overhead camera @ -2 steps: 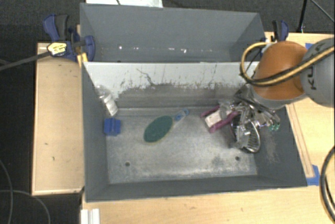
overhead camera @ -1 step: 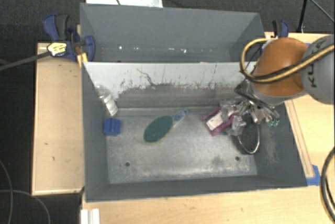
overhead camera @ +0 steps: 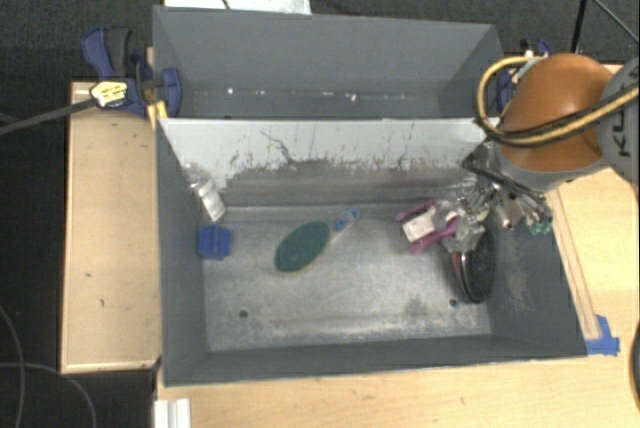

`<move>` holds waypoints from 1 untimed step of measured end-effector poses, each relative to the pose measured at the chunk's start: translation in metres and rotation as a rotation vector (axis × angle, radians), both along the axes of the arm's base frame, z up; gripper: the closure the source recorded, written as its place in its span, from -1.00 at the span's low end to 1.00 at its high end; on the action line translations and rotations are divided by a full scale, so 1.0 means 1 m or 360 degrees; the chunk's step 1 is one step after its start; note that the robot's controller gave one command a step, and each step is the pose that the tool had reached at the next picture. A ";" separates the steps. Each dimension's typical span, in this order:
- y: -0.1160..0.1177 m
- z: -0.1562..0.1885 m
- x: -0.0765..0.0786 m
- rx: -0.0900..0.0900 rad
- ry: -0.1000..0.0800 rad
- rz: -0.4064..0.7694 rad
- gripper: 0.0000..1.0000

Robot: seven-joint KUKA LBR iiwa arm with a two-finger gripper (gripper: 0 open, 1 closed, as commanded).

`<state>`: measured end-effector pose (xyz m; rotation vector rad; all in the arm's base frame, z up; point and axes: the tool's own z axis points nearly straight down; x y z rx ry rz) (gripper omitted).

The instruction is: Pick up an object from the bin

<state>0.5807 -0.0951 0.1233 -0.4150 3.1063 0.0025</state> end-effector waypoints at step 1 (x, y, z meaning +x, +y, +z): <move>-0.004 0.042 0.001 -0.0005 -0.0002 0.0013 1.00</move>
Offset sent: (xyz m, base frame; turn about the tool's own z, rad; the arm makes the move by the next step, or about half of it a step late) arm -0.0011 -0.0039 0.0384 -0.0140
